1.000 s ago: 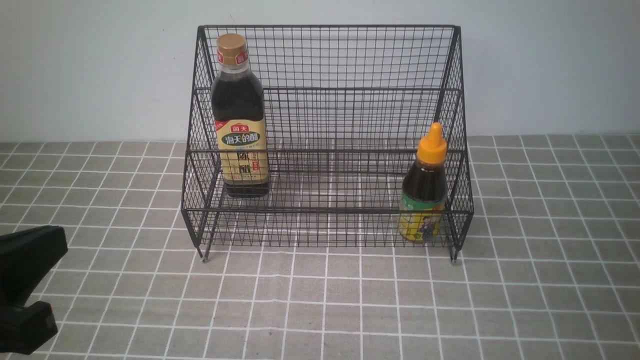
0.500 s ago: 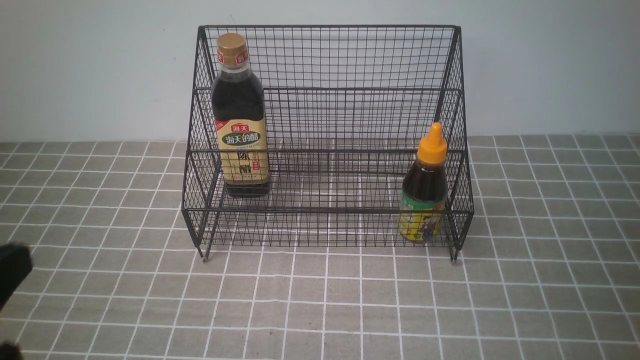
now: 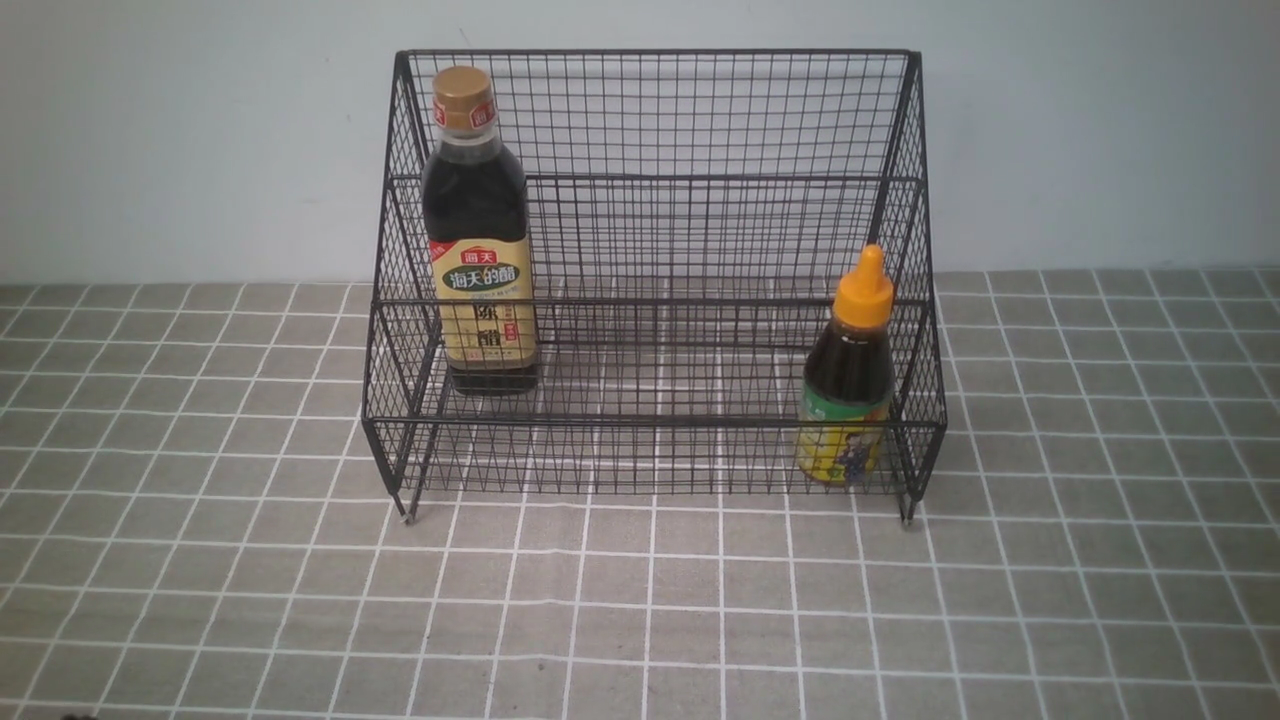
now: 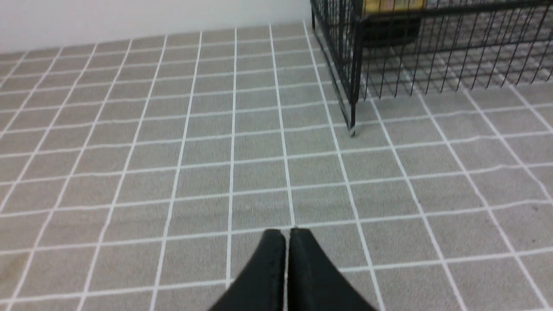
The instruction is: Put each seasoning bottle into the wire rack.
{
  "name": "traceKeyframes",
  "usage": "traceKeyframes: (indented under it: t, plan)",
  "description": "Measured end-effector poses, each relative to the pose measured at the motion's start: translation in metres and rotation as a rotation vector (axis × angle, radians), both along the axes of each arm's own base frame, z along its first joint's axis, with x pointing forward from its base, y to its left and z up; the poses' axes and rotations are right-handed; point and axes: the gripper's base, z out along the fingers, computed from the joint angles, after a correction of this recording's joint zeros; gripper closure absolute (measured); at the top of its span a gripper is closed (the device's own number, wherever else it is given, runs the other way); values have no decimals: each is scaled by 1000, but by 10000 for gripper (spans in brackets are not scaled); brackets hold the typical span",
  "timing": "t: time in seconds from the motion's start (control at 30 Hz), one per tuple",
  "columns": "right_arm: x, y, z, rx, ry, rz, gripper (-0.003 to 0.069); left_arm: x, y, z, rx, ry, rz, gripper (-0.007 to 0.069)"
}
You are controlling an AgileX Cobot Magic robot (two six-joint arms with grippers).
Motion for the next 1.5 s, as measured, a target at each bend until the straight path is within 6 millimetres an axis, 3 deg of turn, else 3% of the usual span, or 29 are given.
traceKeyframes:
  t: [1.1,1.2,1.5]
  plan:
    - [1,0,-1,-40,-18,-15,671,1,0,0,1,-33,1,631]
    - [5,1,-7,-81,-22,-30,671,1,0,0,1,-33,1,631]
    - [36,6,-73,-242,105,-222,671,1,0,0,1,-33,1,631]
